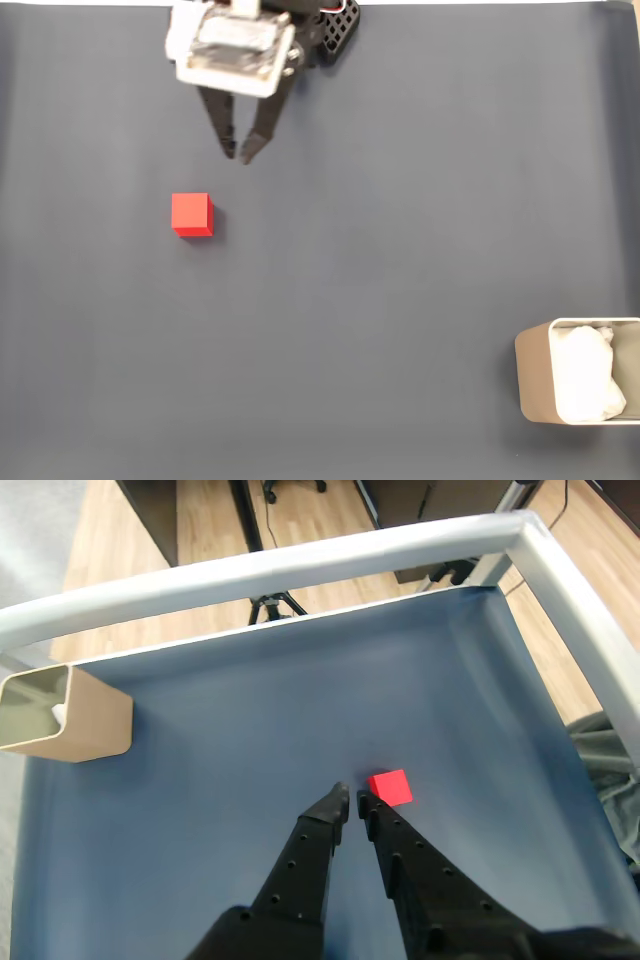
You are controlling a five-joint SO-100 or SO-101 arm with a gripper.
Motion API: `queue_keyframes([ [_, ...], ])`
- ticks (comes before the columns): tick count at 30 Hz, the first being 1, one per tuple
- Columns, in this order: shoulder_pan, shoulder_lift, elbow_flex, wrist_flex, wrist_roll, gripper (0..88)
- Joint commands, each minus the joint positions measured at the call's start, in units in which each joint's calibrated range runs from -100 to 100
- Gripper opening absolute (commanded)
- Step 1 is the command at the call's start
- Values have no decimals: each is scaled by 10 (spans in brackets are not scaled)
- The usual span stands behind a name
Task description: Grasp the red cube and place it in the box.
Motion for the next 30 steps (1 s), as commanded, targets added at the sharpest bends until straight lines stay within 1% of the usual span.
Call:
queue_keyframes([
  [1,31,11,-29,7,-2,0],
  [15,118,59,-21,-5,2,3],
  [21,147,66,31,-60,17,77],
  [25,159,62,80,-101,28,105],
  [30,166,53,142,-159,30,149],
])
